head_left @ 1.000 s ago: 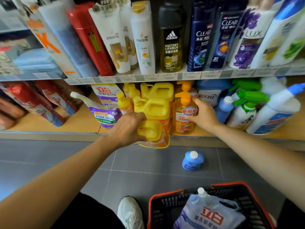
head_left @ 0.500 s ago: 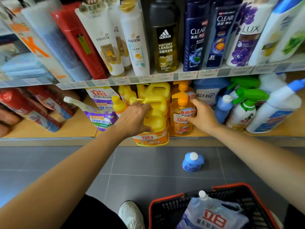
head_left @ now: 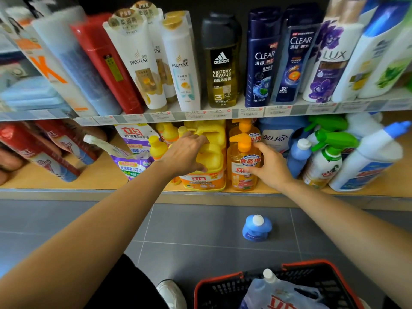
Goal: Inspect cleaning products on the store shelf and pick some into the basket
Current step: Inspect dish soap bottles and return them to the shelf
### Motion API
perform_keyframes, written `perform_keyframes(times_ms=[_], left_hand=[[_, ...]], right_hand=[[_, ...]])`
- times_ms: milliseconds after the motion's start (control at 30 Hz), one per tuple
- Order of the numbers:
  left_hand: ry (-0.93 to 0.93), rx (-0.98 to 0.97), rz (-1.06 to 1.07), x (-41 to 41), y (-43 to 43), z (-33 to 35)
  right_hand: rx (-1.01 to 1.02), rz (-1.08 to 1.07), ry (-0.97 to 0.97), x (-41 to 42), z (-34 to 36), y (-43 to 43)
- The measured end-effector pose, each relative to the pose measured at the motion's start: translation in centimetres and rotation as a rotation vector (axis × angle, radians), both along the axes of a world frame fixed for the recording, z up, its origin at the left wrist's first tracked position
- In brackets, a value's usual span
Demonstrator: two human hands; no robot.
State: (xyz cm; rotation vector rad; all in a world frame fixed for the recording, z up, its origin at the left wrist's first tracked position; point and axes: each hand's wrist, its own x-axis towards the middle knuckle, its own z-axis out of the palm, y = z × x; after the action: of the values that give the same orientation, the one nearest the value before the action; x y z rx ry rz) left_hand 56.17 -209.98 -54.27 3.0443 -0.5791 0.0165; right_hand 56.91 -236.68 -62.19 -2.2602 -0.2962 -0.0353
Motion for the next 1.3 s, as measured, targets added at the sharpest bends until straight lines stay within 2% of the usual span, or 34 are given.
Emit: perform_keyframes(times_ms=[233,467,567,667,733,833,933,1100,1233,1300], left_hand=[[-0.068,0.013,0.016,0.8,-0.1,-1.4],[-0.206,0.054,0.034,-0.9,0.2,-2.8],[-0.248,-0.01,0.009,-2.2,-0.5,-2.3],[-0.228,-0.194,-0.025,-3.6,-1.8,-1.4],[-0.078,-0.436,0.033,-4.6,-2.9,-0.8],[0.255,-0.853,0.179,-6.1,-4.8,-0.1],[0.354,-1.086,0.275,-7.4,-6.6,0.6],[0.34,-1.334,0.203,-9.1,-9.0,4.1],[0.339,-1.323,-0.016,-10.7,-10.3,6.7],[0.384,-1.292,-0.119,-11.6,-10.8,7.6]], right_hand=[[-0.006,-0.004,-0.002,0.3,-0.7,0.0],[0.221,-0.017,0.136,0.5,-1.3,0.4],[0.255,-0.028,0.155,1.0,-1.3,0.5],[0.229,-0.011,0.159,0.8,-1.0,0.0],[0.212,0.018,0.152,0.2,-0.5,-0.4],[0.182,0.057,0.094,-1.1,1.3,-1.2],[0.229,0.041,0.075,-2.8,4.0,-2.0],[0.35,0.114,0.072,-7.3,7.9,-3.3],[0.359,0.22,0.08,-11.1,10.8,-4.5],[0.405,0.285,0.161,-12.4,11.6,-5.6]])
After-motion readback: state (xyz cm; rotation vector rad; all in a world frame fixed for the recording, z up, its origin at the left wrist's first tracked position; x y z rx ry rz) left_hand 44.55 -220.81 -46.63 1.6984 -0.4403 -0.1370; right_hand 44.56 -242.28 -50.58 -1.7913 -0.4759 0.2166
